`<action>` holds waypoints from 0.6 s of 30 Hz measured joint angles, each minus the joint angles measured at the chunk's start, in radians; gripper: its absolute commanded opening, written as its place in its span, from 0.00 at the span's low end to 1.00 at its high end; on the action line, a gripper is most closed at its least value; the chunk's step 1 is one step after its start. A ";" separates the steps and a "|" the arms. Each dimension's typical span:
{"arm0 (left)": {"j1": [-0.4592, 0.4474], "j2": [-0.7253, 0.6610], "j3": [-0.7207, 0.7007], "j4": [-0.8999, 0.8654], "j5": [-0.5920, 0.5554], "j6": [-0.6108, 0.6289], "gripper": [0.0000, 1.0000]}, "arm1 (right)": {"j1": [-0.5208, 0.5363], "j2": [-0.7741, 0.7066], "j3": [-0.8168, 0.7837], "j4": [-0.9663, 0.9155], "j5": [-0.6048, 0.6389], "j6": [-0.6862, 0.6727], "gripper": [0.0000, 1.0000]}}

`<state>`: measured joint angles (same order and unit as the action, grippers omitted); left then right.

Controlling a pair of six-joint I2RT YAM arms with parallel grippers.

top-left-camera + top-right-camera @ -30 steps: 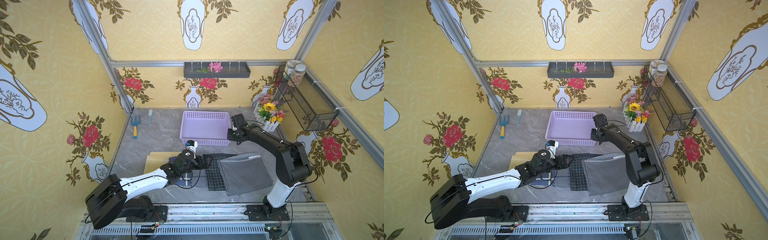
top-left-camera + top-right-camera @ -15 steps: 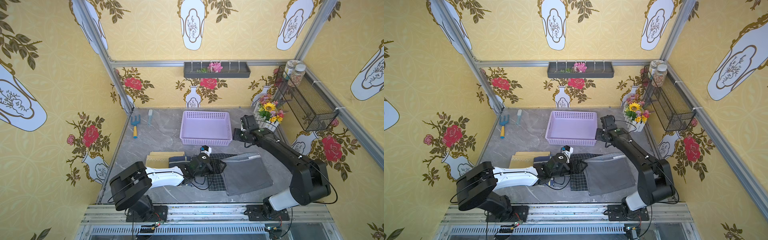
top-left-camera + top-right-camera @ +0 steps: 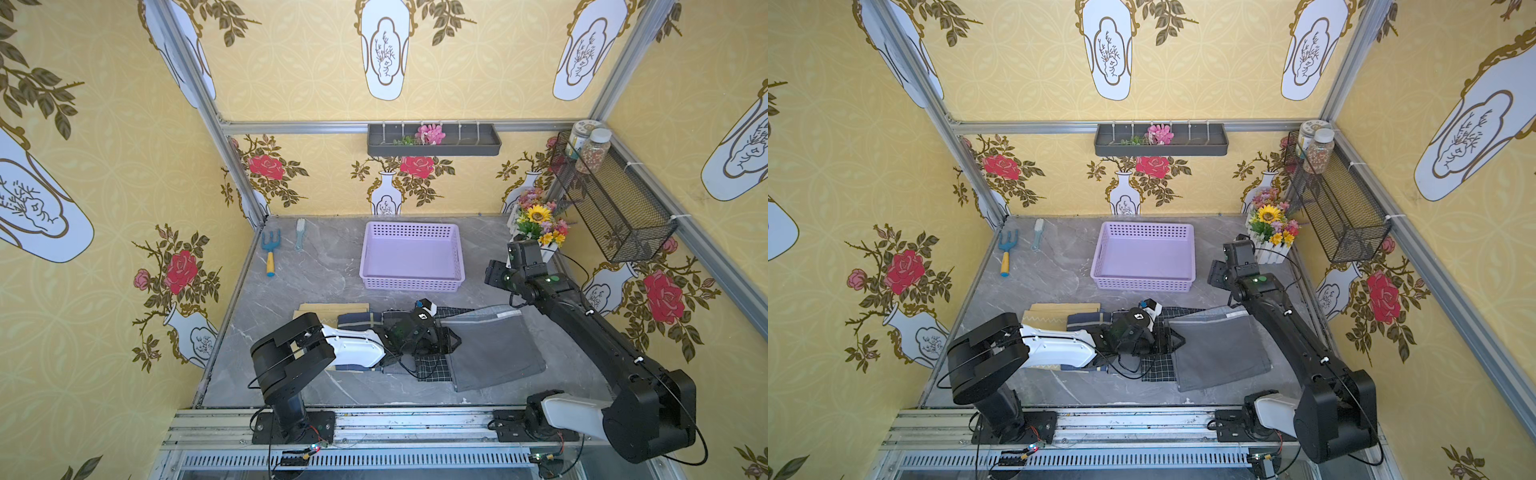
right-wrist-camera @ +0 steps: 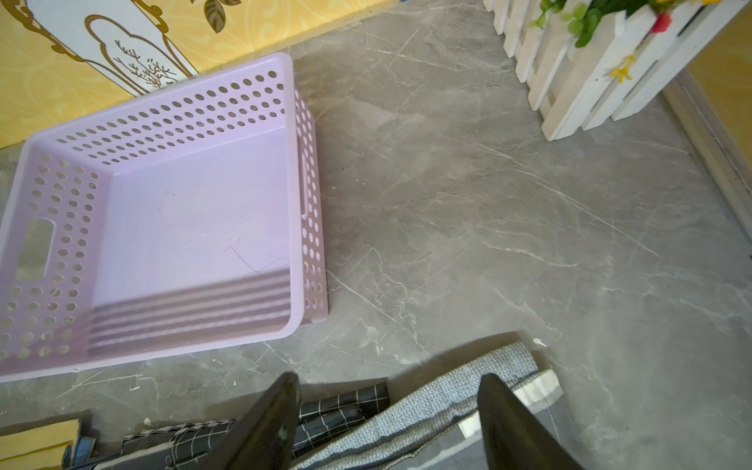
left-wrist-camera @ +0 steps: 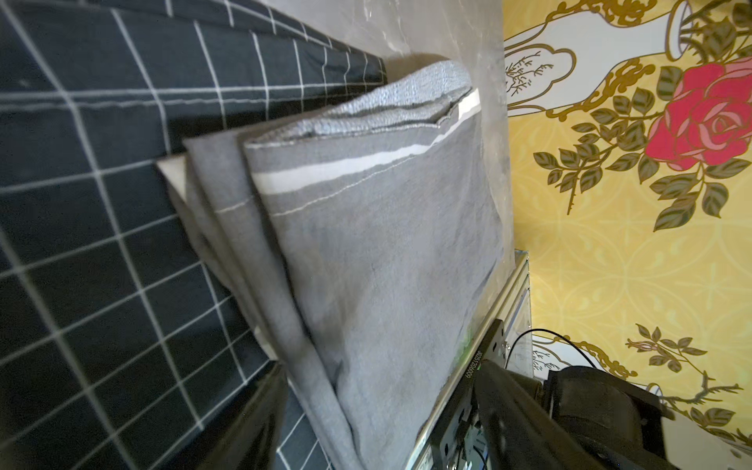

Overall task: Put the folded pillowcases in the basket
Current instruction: Move the pillowcase to the center of the board.

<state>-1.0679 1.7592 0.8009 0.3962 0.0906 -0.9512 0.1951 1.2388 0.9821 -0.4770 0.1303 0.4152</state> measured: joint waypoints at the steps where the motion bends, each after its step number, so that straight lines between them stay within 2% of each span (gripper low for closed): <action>1: 0.000 0.007 0.003 0.000 0.006 0.000 0.76 | -0.002 -0.005 -0.003 0.000 0.003 0.000 0.73; 11: -0.005 0.021 0.018 -0.053 -0.020 -0.026 0.78 | -0.010 -0.033 -0.028 -0.013 0.006 -0.005 0.73; 18: -0.008 0.066 0.043 -0.060 -0.024 -0.026 0.71 | -0.013 -0.038 -0.030 -0.017 0.006 -0.009 0.73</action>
<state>-1.0760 1.8252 0.8436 0.3363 0.0662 -0.9768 0.1825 1.2011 0.9524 -0.4942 0.1360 0.4065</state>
